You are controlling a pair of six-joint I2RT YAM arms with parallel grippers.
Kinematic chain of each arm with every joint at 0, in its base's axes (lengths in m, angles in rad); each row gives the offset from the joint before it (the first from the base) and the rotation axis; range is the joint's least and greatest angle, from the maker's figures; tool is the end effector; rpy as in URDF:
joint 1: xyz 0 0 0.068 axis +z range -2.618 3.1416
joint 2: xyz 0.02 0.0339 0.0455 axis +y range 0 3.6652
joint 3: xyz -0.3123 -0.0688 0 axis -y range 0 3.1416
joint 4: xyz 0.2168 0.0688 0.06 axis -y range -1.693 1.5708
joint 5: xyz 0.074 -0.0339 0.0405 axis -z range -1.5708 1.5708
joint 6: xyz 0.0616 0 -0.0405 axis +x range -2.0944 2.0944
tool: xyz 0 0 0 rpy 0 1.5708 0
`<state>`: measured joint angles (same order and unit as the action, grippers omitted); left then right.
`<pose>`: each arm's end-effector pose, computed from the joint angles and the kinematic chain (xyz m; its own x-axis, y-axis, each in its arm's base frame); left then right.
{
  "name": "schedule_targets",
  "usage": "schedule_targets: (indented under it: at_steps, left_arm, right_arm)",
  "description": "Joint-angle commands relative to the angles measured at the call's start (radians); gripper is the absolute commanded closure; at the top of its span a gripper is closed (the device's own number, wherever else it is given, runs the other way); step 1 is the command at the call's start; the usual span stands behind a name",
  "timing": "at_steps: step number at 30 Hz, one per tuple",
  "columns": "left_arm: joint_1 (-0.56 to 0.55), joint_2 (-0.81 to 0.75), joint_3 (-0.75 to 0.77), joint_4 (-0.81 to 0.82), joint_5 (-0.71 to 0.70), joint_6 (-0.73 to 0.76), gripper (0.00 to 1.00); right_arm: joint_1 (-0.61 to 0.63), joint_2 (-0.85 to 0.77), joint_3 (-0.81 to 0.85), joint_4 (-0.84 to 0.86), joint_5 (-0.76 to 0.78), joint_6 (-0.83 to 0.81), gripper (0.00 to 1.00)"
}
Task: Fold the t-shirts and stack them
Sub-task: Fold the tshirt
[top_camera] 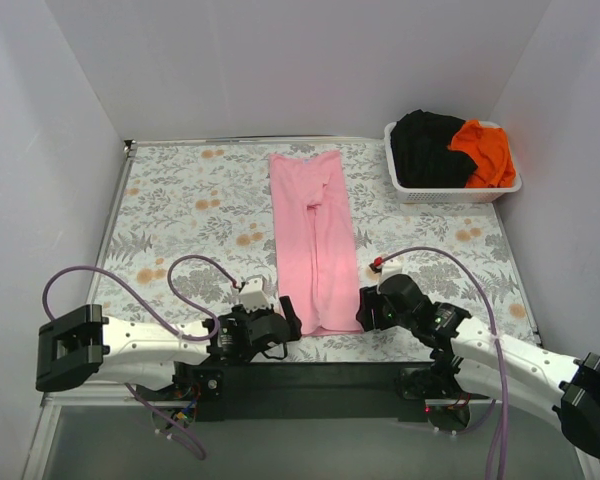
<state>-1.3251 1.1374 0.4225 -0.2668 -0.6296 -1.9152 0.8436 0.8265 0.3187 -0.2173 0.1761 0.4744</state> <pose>0.0743 -0.1470 0.1972 -0.5948 -0.7560 -0.2732 -0.4282 0.5856 -0.6883 0.0930 0.0883 0.2009 -0.6884 -0.0970 -0.7189 -0.3753 0.8957 0.2385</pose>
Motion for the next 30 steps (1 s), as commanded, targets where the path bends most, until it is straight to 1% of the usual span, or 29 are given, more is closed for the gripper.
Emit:
schedule_targets:
  at_steps: [1,7,10,12,16,17,20,21,22,23,24,28,29,30]
  left_arm:
    - [0.003,0.028,-0.007,0.046,0.021,-0.013,0.13]
    - [0.001,0.064,-0.008,0.066,0.031,-0.024,0.14]
    - [0.001,0.07,-0.014,0.072,0.041,-0.034,0.18]
    - [0.001,0.074,-0.016,0.083,0.053,-0.034,0.19]
    - [-0.003,0.114,0.001,0.1,0.067,-0.025,0.25]
    - [-0.005,0.122,0.004,0.098,0.067,-0.024,0.28]
    - [-0.008,0.139,0.01,0.095,0.077,-0.027,0.32]
    - [-0.008,0.14,0.01,0.097,0.08,-0.027,0.37]
    - [-0.011,0.14,0.01,0.098,0.085,-0.028,0.4]
    - [-0.011,0.137,0.006,0.095,0.088,-0.031,0.42]
    - [-0.013,0.136,0.002,0.09,0.088,-0.033,0.46]
    - [-0.016,0.105,-0.013,0.068,0.093,-0.054,0.55]
    - [-0.016,0.099,-0.016,0.063,0.093,-0.057,0.6]
    - [-0.017,0.091,-0.022,0.057,0.094,-0.064,0.64]
  right_arm:
    - [0.029,-0.026,-0.012,0.01,-0.007,0.056,0.49]
    - [0.057,-0.036,-0.027,0.01,-0.012,0.082,0.5]
    - [0.071,-0.035,-0.038,0.018,-0.016,0.098,0.5]
    - [0.081,-0.033,-0.044,0.025,-0.02,0.112,0.5]
    - [0.106,-0.033,-0.055,0.033,-0.01,0.128,0.5]
    - [0.107,-0.033,-0.055,0.035,-0.01,0.13,0.5]
    - [0.115,-0.032,-0.058,0.045,-0.007,0.133,0.5]
    - [0.117,-0.032,-0.059,0.05,-0.006,0.135,0.51]
    - [0.117,-0.029,-0.061,0.059,-0.007,0.135,0.51]
    - [0.117,-0.023,-0.064,0.065,-0.01,0.135,0.52]
    - [0.118,-0.018,-0.067,0.073,-0.013,0.136,0.53]
    - [0.12,0.002,-0.073,0.104,-0.03,0.136,0.6]
    - [0.12,0.011,-0.072,0.11,-0.032,0.135,0.63]
    - [0.121,0.014,-0.072,0.111,-0.032,0.136,0.64]
